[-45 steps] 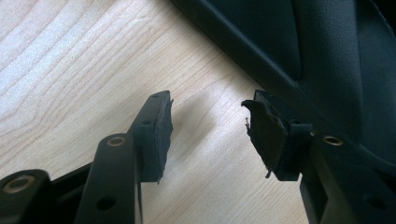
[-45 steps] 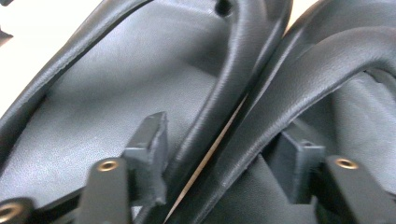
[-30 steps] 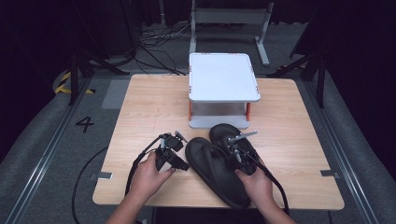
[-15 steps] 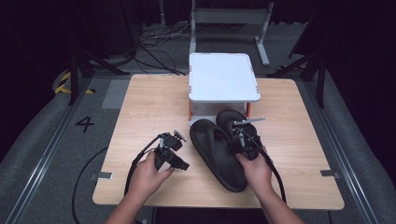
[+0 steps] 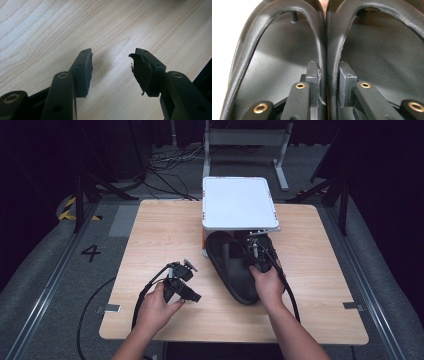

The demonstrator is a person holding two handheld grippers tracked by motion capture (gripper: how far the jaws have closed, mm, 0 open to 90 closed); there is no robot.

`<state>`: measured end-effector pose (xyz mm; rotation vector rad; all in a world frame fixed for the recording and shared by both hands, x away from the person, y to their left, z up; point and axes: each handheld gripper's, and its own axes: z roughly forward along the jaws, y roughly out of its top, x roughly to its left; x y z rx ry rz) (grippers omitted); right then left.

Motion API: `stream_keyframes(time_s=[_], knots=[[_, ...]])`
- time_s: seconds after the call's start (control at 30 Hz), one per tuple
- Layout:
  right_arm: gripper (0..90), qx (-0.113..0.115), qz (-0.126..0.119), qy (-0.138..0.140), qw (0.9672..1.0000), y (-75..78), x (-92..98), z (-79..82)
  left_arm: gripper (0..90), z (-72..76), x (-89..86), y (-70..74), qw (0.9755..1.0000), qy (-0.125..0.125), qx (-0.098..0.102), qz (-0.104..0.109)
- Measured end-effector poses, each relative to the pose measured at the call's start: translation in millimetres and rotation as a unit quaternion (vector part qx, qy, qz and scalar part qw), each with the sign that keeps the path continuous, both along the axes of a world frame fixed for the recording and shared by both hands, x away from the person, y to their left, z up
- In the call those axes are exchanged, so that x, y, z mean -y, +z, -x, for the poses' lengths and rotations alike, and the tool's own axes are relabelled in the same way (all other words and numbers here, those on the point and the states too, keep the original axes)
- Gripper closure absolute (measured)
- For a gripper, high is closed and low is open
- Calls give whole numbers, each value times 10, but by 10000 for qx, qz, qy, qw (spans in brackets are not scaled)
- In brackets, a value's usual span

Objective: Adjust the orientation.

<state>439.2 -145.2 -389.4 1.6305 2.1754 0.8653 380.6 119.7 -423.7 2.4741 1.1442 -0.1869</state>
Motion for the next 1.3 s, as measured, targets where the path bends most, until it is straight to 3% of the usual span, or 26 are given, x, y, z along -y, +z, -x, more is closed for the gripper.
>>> stream_keyframes(time_s=[0.23, 0.63, 1.13, 1.2, 1.3], knots=[[743, 38, 168, -101, 9998, -28, -66, -227, 503, -11, -28, -2, 10000, 24, -17, 3], [743, 93, 357, -179, 9992, -93, -185, -473, 503, -21, -28, -33, 10000, 67, -73, -7], [732, 329, 627, -375, 9968, -119, -303, -619, 503, -31, -34, -44, 9999, 65, -100, -14], [650, 373, 609, -351, 9968, -119, -310, -629, 503, -30, -29, -42, 9999, 62, -96, -16], [453, 383, 670, -369, 9963, -100, -302, -630, 503, -35, -27, -37, 9999, 48, -95, -21]])
